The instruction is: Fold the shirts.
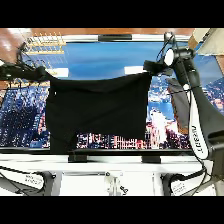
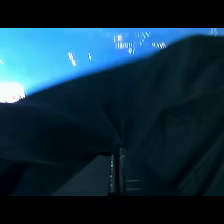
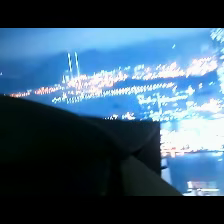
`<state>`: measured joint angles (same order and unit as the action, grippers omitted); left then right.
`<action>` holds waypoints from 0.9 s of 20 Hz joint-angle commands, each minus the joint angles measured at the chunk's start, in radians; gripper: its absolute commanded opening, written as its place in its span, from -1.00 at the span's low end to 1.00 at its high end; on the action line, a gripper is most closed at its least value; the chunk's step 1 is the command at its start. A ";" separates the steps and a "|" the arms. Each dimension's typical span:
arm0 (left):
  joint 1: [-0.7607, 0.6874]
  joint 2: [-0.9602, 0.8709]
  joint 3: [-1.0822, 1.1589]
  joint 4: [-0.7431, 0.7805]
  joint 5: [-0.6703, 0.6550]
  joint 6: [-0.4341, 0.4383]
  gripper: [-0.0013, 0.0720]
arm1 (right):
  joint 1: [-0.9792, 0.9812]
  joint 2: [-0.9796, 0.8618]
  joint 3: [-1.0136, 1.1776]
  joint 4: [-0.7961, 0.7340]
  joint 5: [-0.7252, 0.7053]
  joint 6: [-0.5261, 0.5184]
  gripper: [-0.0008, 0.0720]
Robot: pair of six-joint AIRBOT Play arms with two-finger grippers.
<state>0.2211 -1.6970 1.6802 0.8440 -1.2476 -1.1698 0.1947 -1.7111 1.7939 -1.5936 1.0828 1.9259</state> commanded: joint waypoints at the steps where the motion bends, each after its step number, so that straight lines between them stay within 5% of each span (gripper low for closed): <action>1: -0.016 -0.069 0.003 -0.005 -0.025 -0.040 -0.02 | -0.002 -0.048 0.001 0.082 0.029 -0.001 0.44; 2: 0.001 -0.066 0.021 0.000 -0.063 -0.047 0.87 | -0.007 -0.032 0.001 0.080 0.063 -0.043 0.55; 3: 0.024 -0.066 0.055 0.036 -0.114 -0.086 0.92 | -0.015 -0.005 0.001 0.059 0.129 -0.102 0.55; 4: 0.056 -0.066 0.094 0.108 -0.179 -0.142 0.79 | -0.026 0.021 0.001 0.013 0.217 -0.156 0.55; 6: 0.122 -0.064 0.132 0.293 -0.354 -0.251 -0.16 | -0.058 0.056 0.001 -0.121 0.446 -0.184 0.55; 9: 0.193 -0.047 0.021 0.527 -0.574 -0.237 -0.01 | -0.095 0.142 -0.175 -0.081 0.522 -0.219 0.55; 11: 0.237 0.015 -0.153 0.476 -0.525 -0.236 0.74 | -0.108 0.218 -0.379 -0.045 0.441 -0.206 0.55; 18: 0.270 0.115 -0.542 0.233 -0.210 -0.108 0.53 | -0.192 0.276 -0.700 0.247 0.374 -0.288 0.55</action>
<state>0.4824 -1.6032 1.2518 1.1694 -1.5639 -1.3384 0.0307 -1.4521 1.1843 -1.4654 1.4666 1.6772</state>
